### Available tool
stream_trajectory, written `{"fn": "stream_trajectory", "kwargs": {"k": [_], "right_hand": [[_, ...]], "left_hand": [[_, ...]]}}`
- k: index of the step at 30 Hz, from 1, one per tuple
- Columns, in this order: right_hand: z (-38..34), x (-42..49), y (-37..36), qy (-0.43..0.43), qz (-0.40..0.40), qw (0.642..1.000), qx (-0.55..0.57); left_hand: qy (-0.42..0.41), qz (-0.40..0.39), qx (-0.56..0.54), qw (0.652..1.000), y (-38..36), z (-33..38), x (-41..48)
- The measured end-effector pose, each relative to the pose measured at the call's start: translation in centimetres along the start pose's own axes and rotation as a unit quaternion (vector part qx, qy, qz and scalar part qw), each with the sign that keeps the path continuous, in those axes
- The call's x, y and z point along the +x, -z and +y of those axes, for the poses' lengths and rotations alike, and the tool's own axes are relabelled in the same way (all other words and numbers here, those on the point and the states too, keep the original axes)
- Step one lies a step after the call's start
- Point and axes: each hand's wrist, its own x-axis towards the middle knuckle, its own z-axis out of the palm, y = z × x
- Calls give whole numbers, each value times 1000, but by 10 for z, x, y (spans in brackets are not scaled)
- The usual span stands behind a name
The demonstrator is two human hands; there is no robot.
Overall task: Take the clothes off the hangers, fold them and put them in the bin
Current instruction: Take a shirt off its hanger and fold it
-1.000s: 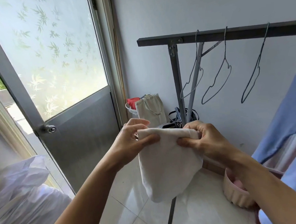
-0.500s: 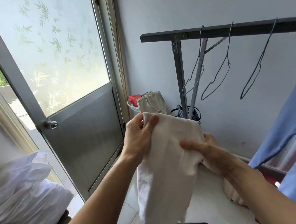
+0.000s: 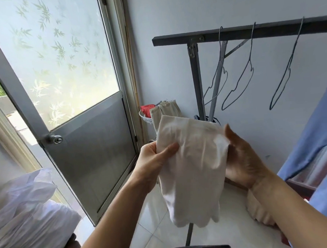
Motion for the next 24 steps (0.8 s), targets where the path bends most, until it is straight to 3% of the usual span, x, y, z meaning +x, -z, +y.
{"fn": "stream_trajectory", "kwargs": {"k": [2,7,11,14,17,20,22,24], "right_hand": [[6,-2,-1,-12,-10,1000,-19],[10,3,-8,6,144,984,-103],[3,5,-11,13,169,979,-109],[1,4,-14,15,168,979,-111],[2,4,-13,27,181,976,-117],[4,6,-10,54,200,970,-124],[6,9,-9,66,211,968,-121],[8,12,-11,72,214,967,-122]], "left_hand": [[-31,22,14,999,-7,2,-1],[-128,82,81,985,-20,2,-6],[-192,149,118,963,-17,1,-4],[-162,159,101,969,-10,1,7],[-118,192,189,956,2,-4,15],[-151,223,215,939,6,-7,6],[-130,173,151,965,-3,-7,-7],[-32,88,88,992,-21,-10,-21]]}}
